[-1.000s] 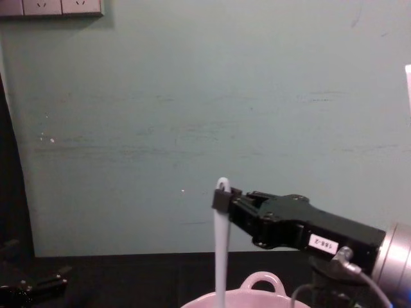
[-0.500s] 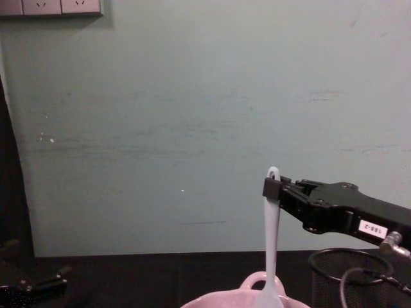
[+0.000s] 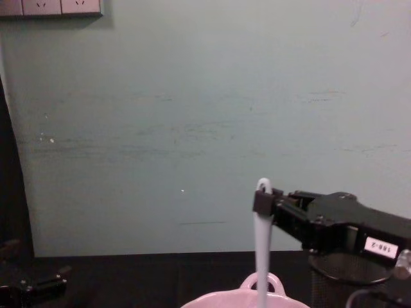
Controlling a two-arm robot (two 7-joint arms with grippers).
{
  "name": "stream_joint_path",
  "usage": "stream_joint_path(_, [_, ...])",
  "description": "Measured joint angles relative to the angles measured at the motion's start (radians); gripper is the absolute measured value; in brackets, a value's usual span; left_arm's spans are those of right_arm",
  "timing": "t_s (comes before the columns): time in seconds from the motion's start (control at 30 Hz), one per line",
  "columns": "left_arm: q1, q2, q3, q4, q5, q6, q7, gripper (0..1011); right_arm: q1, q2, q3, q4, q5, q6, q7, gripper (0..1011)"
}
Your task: Use the one hand to pick up the spoon and stir the clear water in the bowl.
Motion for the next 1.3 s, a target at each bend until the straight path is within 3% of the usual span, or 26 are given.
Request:
stream_joint_path(0.37, [0.000, 0.000, 0.000, 0.000, 0.000, 0.000, 0.000, 1005, -0.013, -0.016, -0.057, -0.039, 0.011, 0.007, 0.025, 111])
stream_joint_path(0.7, [0.000, 0.000, 0.000, 0.000, 0.000, 0.000, 0.000, 1005, 0.046, -0.075, -0.086, 0.040, 0.015, -0.005, 0.027, 111])
stream_joint_path(1.0, [0.000, 0.000, 0.000, 0.000, 0.000, 0.000, 0.000, 1005, 0.103, -0.118, -0.075, 0.151, 0.019, -0.026, 0.014, 111])
stream_joint_path(1.3, [0.000, 0.000, 0.000, 0.000, 0.000, 0.000, 0.000, 1005, 0.105, -0.105, -0.029, 0.174, 0.008, -0.041, -0.015, 110])
